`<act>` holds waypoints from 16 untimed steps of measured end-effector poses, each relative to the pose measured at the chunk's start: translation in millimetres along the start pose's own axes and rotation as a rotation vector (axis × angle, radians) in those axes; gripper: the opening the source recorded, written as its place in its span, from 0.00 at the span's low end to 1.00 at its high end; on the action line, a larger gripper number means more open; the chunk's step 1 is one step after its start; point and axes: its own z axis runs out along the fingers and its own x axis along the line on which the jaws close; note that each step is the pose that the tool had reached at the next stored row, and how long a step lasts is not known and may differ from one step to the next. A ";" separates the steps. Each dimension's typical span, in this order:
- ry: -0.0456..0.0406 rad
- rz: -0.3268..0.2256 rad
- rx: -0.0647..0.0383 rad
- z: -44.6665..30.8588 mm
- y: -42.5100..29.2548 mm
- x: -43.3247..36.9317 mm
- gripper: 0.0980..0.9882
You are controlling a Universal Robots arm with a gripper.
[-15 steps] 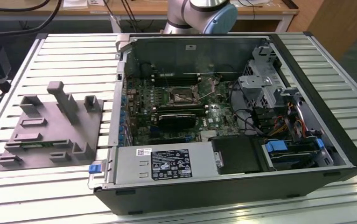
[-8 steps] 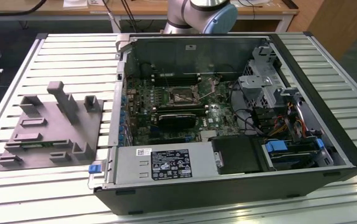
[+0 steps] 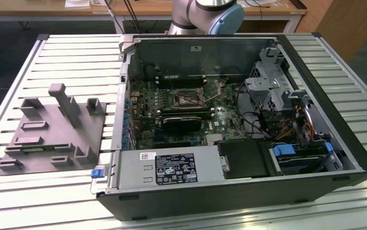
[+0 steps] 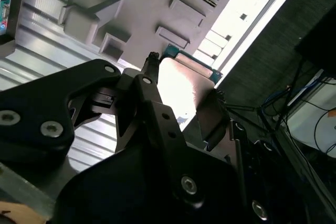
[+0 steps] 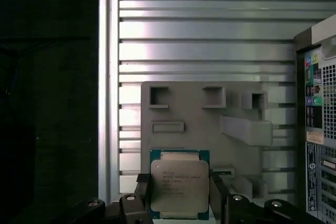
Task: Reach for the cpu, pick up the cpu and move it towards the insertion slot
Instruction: 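Pick up the cpu and move it towards the insertion slot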
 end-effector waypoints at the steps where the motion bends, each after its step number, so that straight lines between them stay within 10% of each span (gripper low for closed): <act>1: -0.0005 0.000 0.000 -3.2 0.1 -0.1 0.49; 9: -0.0009 0.000 0.000 -8.0 0.4 -1.4 0.49; 16: -0.0009 0.000 0.000 -7.4 0.8 -18.9 0.49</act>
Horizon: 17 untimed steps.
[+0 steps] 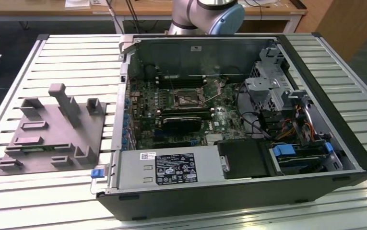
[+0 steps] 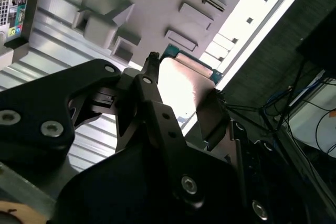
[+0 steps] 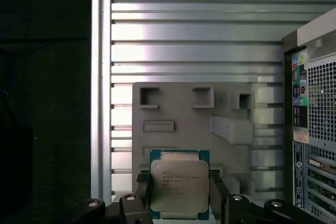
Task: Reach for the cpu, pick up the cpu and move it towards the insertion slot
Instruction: 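Pick up the cpu and move it towards the insertion slot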
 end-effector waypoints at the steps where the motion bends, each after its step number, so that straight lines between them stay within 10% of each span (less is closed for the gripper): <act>1: 0.0000 0.000 0.000 0.1 0.1 -3.2 0.49; 17: 0.0023 0.000 0.000 1.8 1.5 -63.0 0.49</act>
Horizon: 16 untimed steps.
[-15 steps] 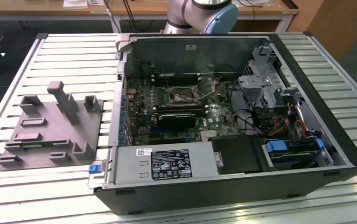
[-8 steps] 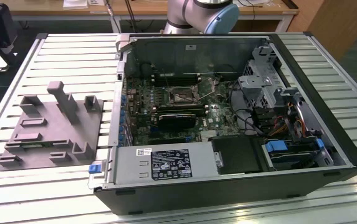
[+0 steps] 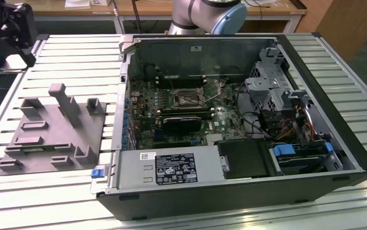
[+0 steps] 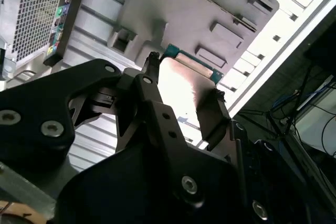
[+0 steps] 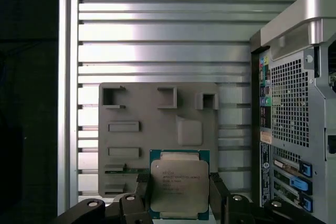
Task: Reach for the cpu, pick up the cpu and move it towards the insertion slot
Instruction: 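Pick up the cpu and move it towards the insertion slot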
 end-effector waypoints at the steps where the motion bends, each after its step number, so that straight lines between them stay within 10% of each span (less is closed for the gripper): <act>1: 0.0000 0.000 0.000 0.2 0.1 -4.0 0.49; 16: 0.0024 0.000 0.000 1.7 1.6 -64.8 0.49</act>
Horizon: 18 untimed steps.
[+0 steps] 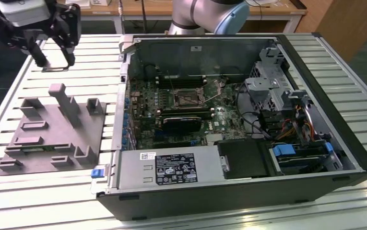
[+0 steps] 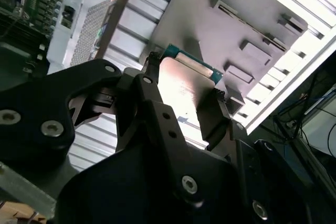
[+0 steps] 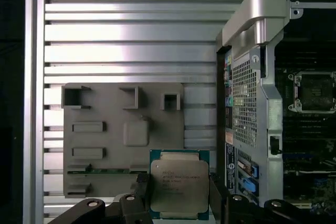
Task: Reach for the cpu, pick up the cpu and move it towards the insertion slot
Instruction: 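Pick up the cpu and move it towards the insertion slot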
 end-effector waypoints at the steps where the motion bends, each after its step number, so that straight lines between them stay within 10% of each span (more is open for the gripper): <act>1: 0.0002 0.000 0.000 0.1 0.1 -4.4 0.49; 18: 0.0032 0.000 0.000 2.1 2.1 -81.6 0.49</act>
